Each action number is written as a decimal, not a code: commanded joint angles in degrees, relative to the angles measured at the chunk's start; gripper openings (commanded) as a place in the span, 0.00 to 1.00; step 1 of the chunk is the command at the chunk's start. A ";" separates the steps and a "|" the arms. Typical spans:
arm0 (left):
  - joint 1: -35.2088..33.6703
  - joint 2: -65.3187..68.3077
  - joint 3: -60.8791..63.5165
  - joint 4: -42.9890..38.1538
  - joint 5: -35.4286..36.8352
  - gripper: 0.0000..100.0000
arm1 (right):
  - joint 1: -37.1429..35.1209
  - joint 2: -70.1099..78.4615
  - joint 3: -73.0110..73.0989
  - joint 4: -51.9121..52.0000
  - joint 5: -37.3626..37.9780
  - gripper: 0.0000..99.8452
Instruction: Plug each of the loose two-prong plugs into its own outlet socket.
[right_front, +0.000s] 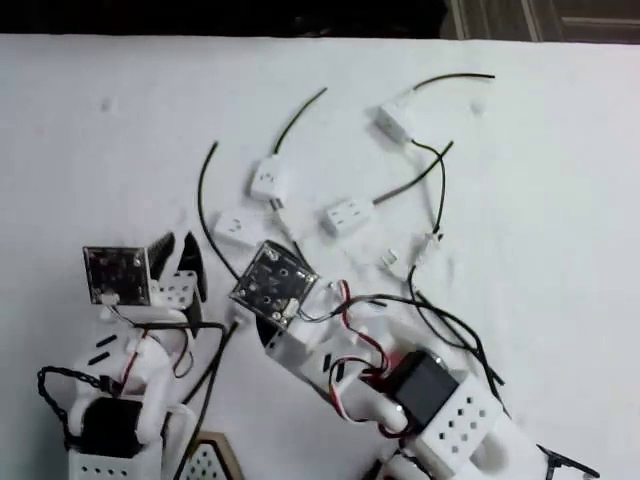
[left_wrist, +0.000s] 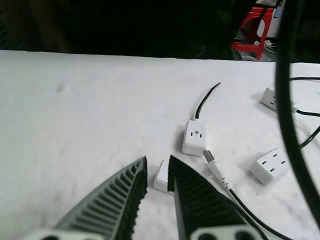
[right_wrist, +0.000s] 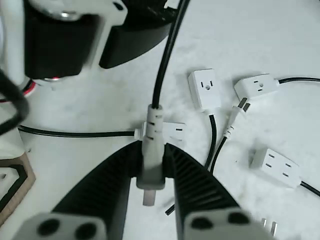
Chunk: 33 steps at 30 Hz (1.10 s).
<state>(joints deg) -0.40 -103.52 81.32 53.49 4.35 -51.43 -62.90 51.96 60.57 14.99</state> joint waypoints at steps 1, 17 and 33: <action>3.82 -0.40 -0.62 -1.05 0.44 0.08 | -0.75 -1.10 0.88 -2.77 -0.09 0.02; 20.09 -0.48 -2.02 5.27 -9.67 0.02 | -0.75 -1.01 6.86 -7.52 0.00 0.02; 28.00 -0.48 -4.04 12.22 -16.62 0.02 | -0.48 -0.92 9.23 -8.48 0.00 0.02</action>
<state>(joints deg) 24.13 -104.31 79.03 64.75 -9.89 -51.96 -63.78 61.27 53.45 15.08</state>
